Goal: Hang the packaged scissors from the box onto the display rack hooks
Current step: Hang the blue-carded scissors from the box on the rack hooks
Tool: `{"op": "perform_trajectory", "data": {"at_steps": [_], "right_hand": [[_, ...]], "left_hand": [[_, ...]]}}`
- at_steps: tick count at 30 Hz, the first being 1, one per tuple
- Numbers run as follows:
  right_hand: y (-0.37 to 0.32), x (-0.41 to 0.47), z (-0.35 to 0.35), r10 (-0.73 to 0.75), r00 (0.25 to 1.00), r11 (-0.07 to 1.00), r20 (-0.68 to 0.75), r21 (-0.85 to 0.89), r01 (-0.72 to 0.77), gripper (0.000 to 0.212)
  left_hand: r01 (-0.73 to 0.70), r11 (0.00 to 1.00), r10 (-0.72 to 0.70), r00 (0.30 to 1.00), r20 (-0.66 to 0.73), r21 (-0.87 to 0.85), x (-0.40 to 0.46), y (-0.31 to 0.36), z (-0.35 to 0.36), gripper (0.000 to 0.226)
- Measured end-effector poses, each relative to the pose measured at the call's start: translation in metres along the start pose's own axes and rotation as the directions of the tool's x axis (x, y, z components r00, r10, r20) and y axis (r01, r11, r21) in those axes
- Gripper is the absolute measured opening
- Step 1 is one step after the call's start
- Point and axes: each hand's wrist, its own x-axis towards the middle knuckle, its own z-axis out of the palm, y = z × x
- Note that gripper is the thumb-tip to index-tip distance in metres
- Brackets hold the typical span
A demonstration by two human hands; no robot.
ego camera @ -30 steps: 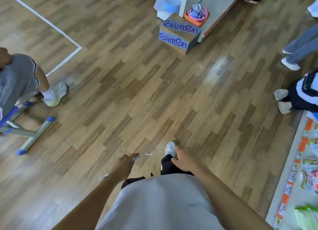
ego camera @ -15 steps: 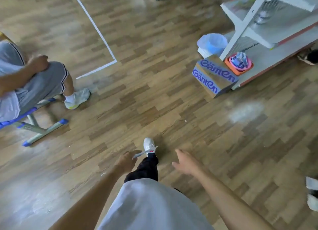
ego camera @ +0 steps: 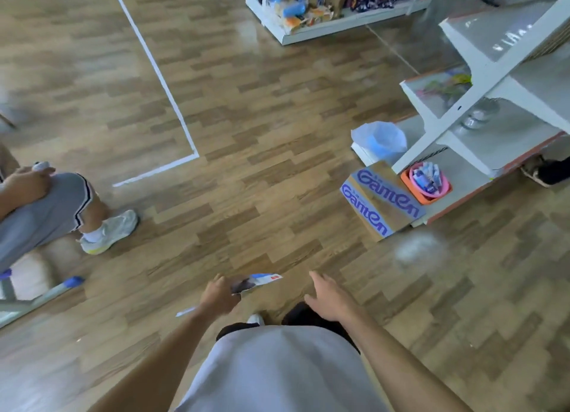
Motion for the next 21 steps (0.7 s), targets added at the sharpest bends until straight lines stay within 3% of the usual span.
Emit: {"op": "perform_trajectory", "data": {"at_steps": [9,16,21], "right_hand": [[-0.049,0.163,-0.117,-0.095,0.995,0.993,0.037,-0.062,0.097,0.051],[-0.095,0.297,-0.241,-0.163,0.974,0.976,0.155,-0.120,0.182,0.061],[-0.150,0.383,-0.332,-0.259,0.941,0.915,0.220,-0.255,0.311,0.068]], "left_hand": [[0.107,0.994,-0.107,0.994,-0.002,0.016,0.124,0.026,-0.114,0.053],[0.237,0.969,-0.238,0.971,-0.010,-0.065,0.225,0.050,-0.219,0.052],[0.258,0.943,-0.298,0.936,-0.188,-0.209,0.285,0.059,-0.303,0.053]]}}
